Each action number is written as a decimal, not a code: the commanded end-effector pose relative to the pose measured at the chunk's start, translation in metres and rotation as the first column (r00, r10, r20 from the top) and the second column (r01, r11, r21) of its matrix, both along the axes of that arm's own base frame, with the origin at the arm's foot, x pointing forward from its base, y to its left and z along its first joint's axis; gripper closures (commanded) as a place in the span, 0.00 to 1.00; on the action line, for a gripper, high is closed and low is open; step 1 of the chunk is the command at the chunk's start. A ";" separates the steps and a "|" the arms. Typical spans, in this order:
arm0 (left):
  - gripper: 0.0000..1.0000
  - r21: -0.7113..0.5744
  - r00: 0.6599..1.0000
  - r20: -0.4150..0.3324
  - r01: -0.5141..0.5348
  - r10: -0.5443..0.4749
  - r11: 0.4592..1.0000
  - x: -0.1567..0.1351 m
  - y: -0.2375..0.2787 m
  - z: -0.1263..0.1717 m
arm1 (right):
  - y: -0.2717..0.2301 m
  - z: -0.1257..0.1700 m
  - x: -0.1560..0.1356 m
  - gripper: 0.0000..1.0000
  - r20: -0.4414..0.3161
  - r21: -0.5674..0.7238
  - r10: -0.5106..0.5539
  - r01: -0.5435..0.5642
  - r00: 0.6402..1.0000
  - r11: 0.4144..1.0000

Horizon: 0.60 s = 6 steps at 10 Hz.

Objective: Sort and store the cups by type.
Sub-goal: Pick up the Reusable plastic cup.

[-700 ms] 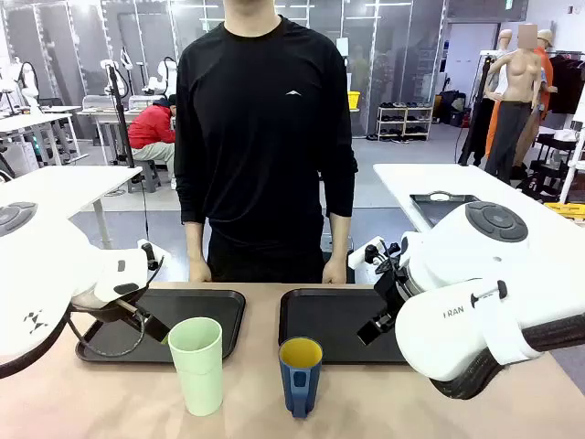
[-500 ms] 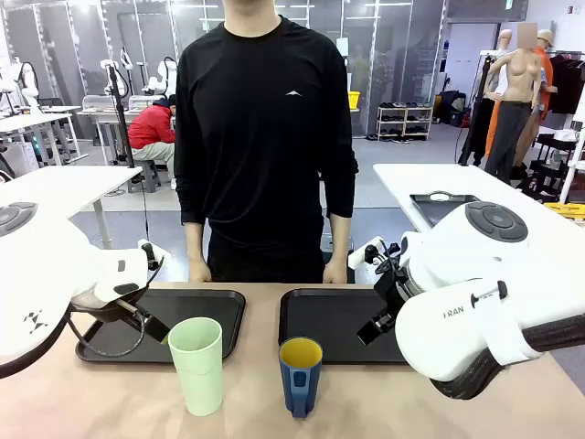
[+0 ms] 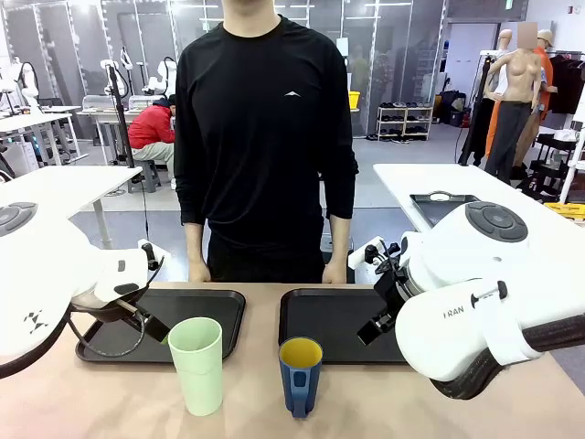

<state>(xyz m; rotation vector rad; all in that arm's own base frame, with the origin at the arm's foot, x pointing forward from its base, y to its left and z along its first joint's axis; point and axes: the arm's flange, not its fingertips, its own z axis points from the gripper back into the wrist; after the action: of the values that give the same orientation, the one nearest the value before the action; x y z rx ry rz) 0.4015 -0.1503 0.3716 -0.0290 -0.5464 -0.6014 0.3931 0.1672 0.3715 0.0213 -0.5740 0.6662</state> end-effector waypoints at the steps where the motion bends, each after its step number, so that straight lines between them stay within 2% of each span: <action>1: 0.00 0.000 1.000 0.000 0.000 0.000 1.000 0.000 0.000 0.000 | 0.000 0.000 0.000 0.00 -0.001 0.001 -0.002 0.002 1.000 1.000; 6: 0.00 0.000 1.000 0.000 0.000 0.000 1.000 0.000 0.000 0.000 | 0.000 0.000 0.000 0.00 -0.001 0.001 -0.002 0.002 1.000 1.000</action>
<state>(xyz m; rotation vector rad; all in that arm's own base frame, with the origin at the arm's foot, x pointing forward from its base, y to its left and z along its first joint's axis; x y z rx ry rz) 0.4015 -0.1503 0.3716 -0.0290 -0.5464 -0.6014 0.3931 0.1672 0.3715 0.0213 -0.5740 0.6662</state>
